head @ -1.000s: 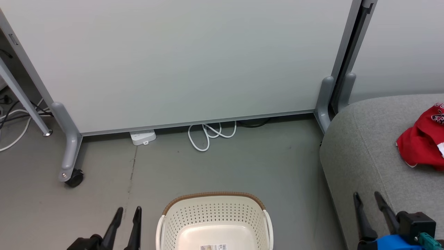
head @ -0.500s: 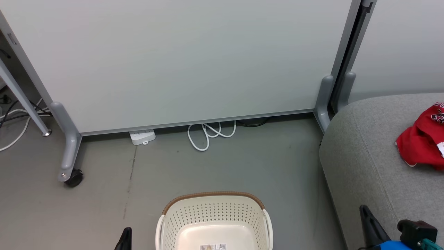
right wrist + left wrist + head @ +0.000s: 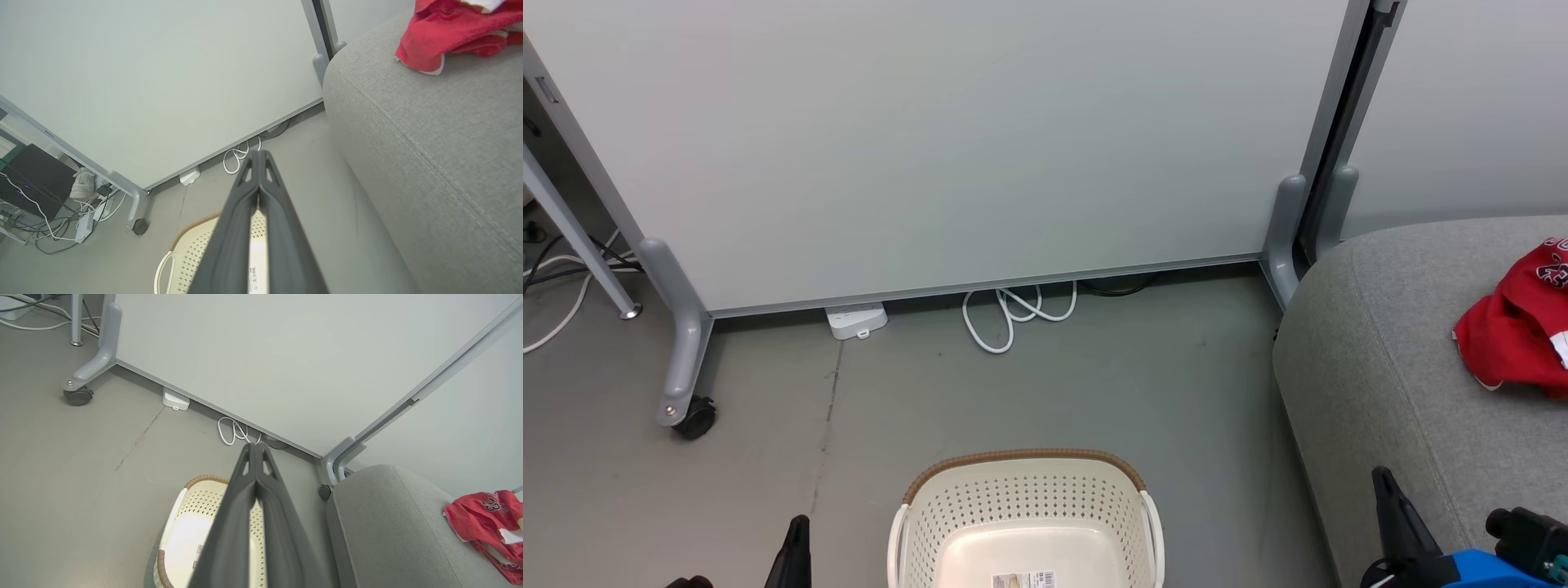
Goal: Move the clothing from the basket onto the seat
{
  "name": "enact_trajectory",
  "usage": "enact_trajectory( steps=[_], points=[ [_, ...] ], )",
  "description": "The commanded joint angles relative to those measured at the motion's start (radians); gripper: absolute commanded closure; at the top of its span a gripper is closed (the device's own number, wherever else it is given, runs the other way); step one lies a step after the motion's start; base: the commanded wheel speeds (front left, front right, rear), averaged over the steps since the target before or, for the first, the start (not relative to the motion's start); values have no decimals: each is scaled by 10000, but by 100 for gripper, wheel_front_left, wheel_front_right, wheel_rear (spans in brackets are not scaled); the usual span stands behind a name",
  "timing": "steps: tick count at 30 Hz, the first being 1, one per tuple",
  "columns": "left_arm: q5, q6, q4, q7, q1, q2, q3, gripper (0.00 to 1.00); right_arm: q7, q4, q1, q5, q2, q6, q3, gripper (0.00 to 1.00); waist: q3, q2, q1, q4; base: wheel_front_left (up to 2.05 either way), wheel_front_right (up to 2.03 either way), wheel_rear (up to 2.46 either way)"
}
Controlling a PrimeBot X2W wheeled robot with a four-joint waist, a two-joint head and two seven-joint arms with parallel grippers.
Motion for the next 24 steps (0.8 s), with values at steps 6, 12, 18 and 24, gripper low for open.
enact_trajectory(
  steps=[6, 12, 18, 24],
  points=[
    [-1163, -17, -298, 315, -394, 35, 269, 100, 87, -28, -481, 1423, -22, -2, 0, 100, 21, 0, 0, -16, 0, 0, 0],
    [-1952, -20, -392, 542, -491, 26, 411, 100, 154, 43, -607, 2373, -24, -3, -1, 100, 39, 0, 0, -29, 0, 0, 0],
    [-2570, -23, -465, 723, -562, 17, 514, 100, 207, 97, -719, 3125, -25, -4, -1, 100, 54, 0, 0, -40, 0, 0, 0],
    [-3269, -26, -549, 920, -643, 8, 639, 100, 270, 159, -841, 3967, -27, -5, -2, 100, 72, 0, 0, -53, 0, 0, 0]
  ],
)
